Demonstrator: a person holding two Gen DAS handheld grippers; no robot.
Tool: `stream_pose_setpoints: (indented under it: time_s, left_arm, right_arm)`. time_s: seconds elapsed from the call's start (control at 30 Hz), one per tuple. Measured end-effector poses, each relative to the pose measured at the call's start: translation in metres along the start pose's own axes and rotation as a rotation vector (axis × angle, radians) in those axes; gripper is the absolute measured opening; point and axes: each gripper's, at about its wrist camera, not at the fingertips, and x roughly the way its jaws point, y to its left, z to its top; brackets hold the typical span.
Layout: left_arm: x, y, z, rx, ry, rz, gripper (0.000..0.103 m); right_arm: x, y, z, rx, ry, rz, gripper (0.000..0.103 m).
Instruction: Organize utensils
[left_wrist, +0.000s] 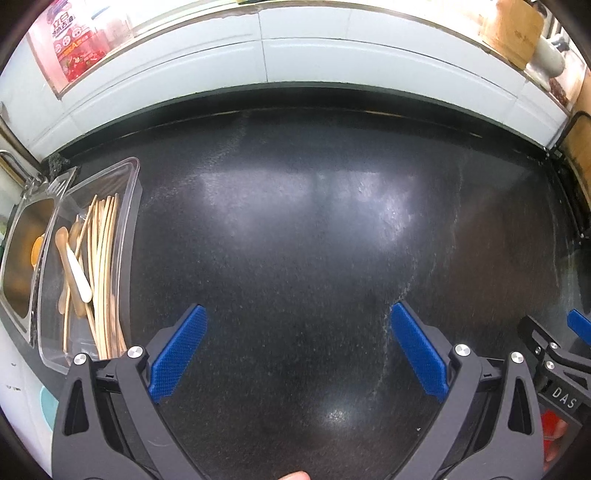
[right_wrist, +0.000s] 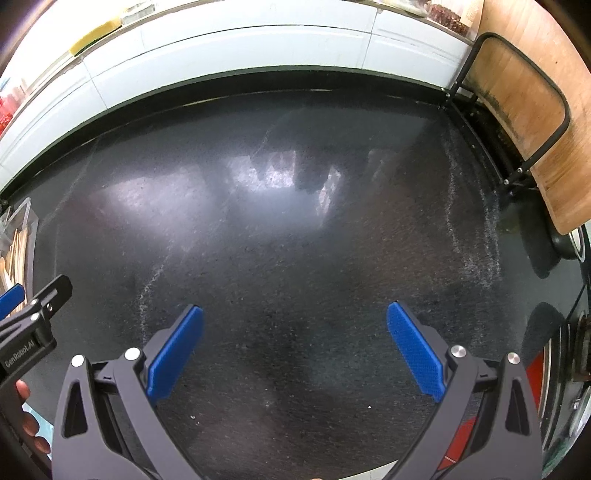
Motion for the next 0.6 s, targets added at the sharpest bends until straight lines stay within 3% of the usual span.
stream_pose_setpoints:
  time_s: [0.3,0.6]
  left_arm:
    - [-0.0067,0.0062,0.0004,-0.032,-0.024,-0.035,0.097]
    - [-0.0075,0.0042,0.0033,0.005,-0.033,-0.039,0.097]
  right_arm:
    - [-0.0019,0.0008,-0.0005,0.002,-0.003,0.0,0.096]
    - [-0.0086,0.0046,-0.0001,0.005,-0.017,-0.008,0.096]
